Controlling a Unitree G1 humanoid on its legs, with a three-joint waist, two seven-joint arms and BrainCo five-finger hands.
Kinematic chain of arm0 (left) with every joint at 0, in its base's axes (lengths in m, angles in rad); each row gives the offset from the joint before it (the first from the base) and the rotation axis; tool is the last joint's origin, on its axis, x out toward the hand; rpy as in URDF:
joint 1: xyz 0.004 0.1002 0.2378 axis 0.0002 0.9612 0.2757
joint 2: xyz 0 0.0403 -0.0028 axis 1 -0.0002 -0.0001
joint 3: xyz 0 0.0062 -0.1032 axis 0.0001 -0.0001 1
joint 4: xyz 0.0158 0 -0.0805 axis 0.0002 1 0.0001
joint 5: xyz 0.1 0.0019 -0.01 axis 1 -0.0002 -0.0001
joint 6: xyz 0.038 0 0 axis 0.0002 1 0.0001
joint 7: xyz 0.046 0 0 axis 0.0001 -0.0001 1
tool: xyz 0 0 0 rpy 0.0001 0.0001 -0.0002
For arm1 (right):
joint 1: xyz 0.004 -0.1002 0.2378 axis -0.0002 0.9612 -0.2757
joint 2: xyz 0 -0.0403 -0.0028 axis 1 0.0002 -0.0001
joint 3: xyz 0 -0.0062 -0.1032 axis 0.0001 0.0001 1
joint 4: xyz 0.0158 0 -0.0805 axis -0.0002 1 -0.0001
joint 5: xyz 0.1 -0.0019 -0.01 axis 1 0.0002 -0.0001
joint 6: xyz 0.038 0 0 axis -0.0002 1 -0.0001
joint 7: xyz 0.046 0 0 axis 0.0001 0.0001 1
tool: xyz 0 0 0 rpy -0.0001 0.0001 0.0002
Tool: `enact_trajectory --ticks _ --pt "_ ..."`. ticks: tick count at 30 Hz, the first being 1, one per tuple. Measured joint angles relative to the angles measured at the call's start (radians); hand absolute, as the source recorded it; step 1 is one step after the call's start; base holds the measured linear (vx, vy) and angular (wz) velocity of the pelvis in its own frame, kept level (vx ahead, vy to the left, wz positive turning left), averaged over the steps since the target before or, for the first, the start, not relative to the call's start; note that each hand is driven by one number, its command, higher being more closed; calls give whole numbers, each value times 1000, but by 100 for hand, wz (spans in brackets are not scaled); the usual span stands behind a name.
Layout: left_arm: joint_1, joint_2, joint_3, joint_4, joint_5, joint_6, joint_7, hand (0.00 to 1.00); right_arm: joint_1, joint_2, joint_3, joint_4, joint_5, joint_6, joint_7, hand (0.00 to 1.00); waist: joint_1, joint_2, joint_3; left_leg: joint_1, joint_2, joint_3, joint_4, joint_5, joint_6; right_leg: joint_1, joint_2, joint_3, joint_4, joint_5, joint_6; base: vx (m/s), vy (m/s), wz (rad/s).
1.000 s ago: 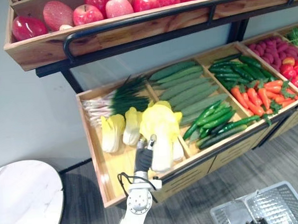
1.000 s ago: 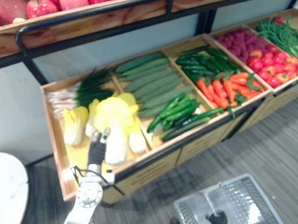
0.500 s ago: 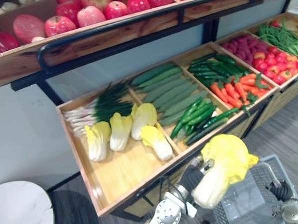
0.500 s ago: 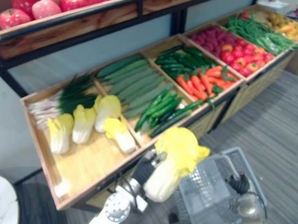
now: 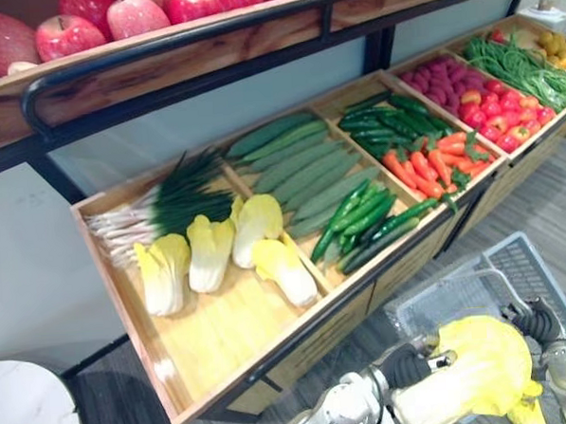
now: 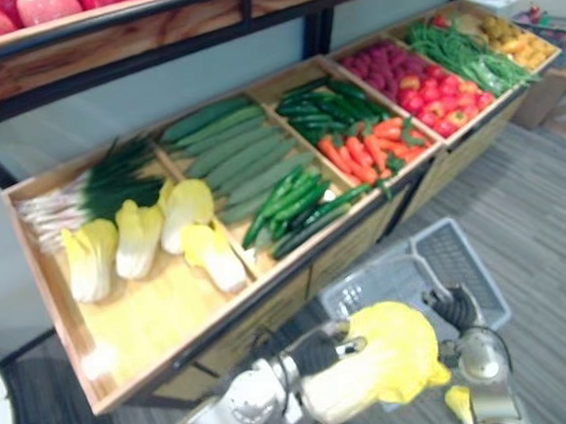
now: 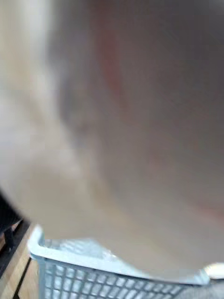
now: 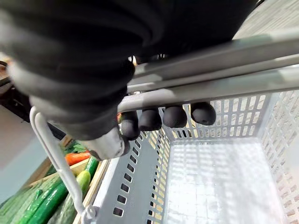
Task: Pick vegetable in the basket
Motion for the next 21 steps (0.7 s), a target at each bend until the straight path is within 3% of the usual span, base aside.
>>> enact_trajectory --ticks 5,8,11,16,17,21 --pt "-35 -59 -1 158 72 5 7 100 32 0 5 -13 41 1 48 100 -10 -4 2 -3 -1 -2 0 -1 1 -3 0 2 0 0 0 -1 -7 0" --pt "-57 -88 -4 246 106 13 31 100 39 0 22 -14 59 1 73 100 -33 -4 3 -2 -2 -3 0 -2 0 -5 2 10 0 0 0 -13 -32 -5" --pt "-76 -99 -16 320 136 15 59 100 60 0 43 -15 96 1 100 100 -53 -5 3 -1 -3 -2 0 -4 -1 -6 3 16 0 0 0 -15 -29 -5" --pt "-124 -116 12 406 194 40 94 100 95 0 54 -15 116 2 120 100 -61 -10 7 -2 -13 1 1 -7 -1 -14 -1 29 1 0 0 -7 -15 -6" --pt "-127 -115 28 408 208 46 109 0 102 0 63 -15 122 2 127 100 -65 -12 8 -2 -15 1 1 -7 -1 -14 -3 30 1 0 0 0 0 0" --pt "-170 -115 50 468 213 54 129 0 108 0 92 -16 135 2 133 100 -79 -25 16 -2 -22 -1 4 -7 -1 -15 -5 31 0 0 0 0 0 0"
